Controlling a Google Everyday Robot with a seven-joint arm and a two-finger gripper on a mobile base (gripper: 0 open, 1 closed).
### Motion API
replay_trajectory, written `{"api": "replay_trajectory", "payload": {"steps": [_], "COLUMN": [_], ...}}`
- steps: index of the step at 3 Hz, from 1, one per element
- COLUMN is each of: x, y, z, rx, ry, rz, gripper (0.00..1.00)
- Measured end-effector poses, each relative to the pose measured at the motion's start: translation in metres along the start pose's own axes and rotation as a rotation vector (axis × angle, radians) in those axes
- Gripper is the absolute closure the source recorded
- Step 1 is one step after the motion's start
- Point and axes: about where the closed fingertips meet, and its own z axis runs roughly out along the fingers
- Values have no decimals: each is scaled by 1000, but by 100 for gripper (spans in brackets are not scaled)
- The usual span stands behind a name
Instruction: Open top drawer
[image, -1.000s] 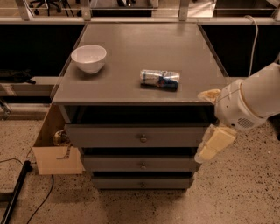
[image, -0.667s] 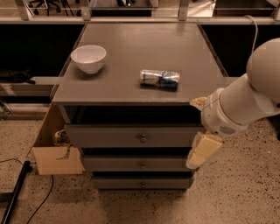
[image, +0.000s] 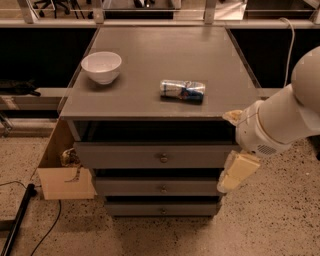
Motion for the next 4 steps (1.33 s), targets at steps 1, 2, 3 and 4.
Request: {"api": "replay_trajectory", "payload": {"steps": [1, 2, 3, 4], "x": [-4, -3, 1, 4], "y": [6, 10, 12, 6], "z": [13, 35, 58, 83], "rx": [-20, -49, -72, -82], "ry": [-10, -6, 5, 18], "rz": [-6, -2, 9, 8], "gripper": [0, 0, 0, 0]}}
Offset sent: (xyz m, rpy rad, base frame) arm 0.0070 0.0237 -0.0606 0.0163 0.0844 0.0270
